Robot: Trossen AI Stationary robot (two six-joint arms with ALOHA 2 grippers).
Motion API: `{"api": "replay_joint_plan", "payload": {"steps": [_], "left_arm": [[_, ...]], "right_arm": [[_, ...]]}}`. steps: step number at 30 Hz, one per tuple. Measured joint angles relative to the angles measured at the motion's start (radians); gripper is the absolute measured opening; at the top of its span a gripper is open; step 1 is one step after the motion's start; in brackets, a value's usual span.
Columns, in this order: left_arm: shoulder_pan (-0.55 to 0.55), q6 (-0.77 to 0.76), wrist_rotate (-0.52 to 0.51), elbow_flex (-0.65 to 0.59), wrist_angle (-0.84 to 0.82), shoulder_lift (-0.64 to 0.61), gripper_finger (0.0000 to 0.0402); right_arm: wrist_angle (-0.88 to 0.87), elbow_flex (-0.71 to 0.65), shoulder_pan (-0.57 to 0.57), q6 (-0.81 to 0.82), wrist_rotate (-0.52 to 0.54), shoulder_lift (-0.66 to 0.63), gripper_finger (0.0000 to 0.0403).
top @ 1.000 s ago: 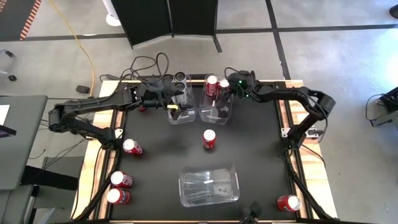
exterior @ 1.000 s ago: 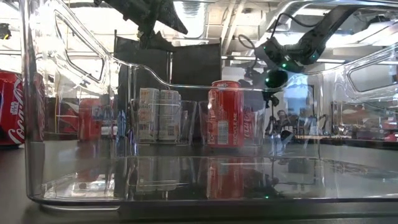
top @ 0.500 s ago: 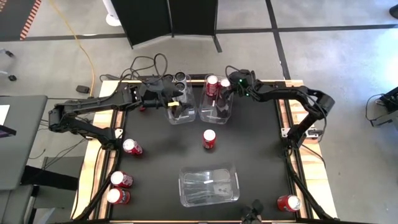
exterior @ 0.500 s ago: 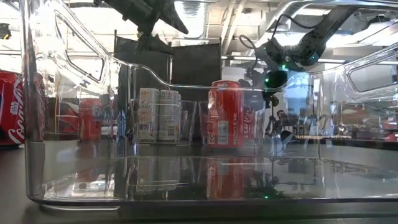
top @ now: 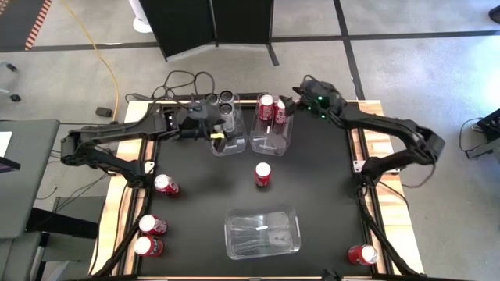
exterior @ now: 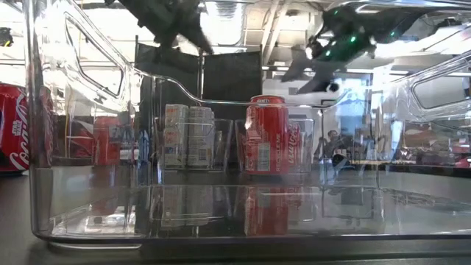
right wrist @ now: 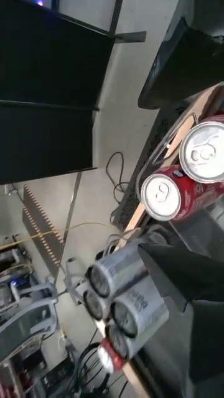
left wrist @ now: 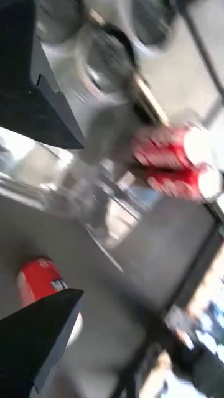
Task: Sort soda cans
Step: Put the top red soda can into the top right transparent bin
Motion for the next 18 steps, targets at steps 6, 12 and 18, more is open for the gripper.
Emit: {"api": "replay_joint_plan", "payload": {"steps": [6,12,18], "left_arm": [[0.037,-0.075,-0.161,0.000,-0.234,-0.004,0.0377],[0.076,-0.166,-0.069,0.000,-0.337,-0.004,0.0377],[-0.006,-0.229,0.073,0.000,-0.508,-0.005,0.0377]], "right_arm": [[-0.130,0.000,0.022,0.003,0.003,-0.109,0.0378],[-0.180,-0.001,0.063,0.038,0.004,-0.145,0.0378],[-0.178,-0.001,0.121,0.071,0.003,-0.144,0.0378]]}}
